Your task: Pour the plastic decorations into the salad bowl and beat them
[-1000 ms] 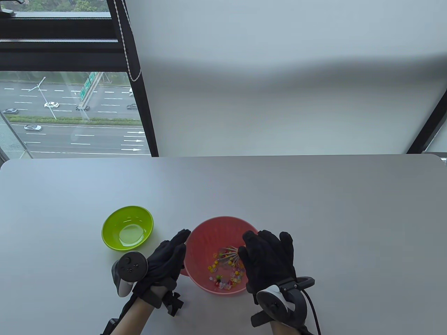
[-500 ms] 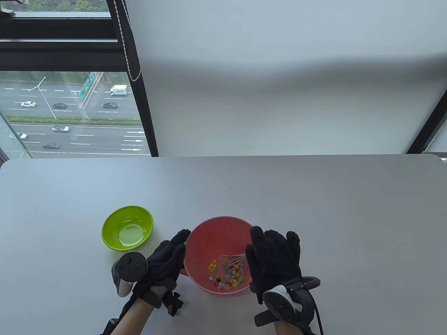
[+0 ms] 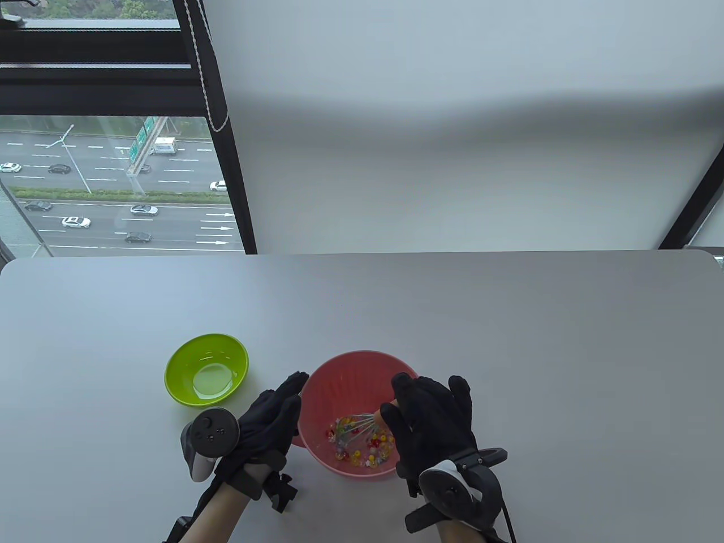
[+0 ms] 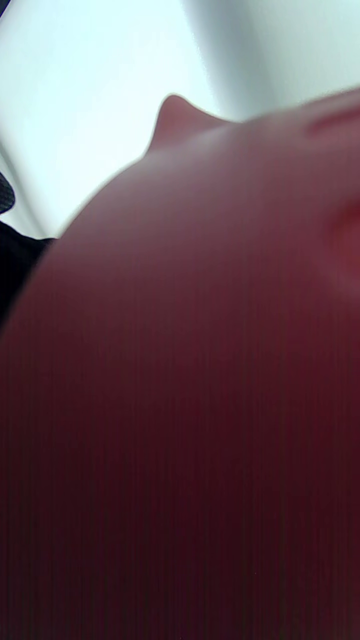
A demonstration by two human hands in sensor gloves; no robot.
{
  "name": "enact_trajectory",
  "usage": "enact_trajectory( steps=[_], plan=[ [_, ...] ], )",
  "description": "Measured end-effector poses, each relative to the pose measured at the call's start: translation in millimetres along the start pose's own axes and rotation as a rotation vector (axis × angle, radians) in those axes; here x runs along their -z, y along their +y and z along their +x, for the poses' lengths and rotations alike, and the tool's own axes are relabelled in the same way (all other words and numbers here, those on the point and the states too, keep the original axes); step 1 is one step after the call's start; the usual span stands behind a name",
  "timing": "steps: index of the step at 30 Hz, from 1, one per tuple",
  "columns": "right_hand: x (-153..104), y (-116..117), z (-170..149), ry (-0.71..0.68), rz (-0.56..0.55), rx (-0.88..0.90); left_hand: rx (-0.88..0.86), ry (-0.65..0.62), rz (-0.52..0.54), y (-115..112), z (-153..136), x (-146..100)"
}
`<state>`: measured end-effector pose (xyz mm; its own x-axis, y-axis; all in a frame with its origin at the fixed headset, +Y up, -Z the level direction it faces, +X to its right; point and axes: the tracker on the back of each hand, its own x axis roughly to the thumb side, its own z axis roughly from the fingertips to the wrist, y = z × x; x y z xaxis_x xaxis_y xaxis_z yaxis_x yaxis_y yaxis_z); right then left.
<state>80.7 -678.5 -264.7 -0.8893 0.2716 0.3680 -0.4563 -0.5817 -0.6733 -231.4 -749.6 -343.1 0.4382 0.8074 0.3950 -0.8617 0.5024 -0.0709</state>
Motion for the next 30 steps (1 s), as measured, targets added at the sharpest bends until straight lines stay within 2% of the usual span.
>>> enact_trajectory(
  steps=[17,30],
  plan=[
    [2,-9,-4,-0.031,-0.062,-0.101,0.007,-0.025,0.017,0,0,0],
    [4,-13,-11,0.028,-0.048,-0.028,0.007,-0.038,-0.011,-2,0,-1]
  ],
)
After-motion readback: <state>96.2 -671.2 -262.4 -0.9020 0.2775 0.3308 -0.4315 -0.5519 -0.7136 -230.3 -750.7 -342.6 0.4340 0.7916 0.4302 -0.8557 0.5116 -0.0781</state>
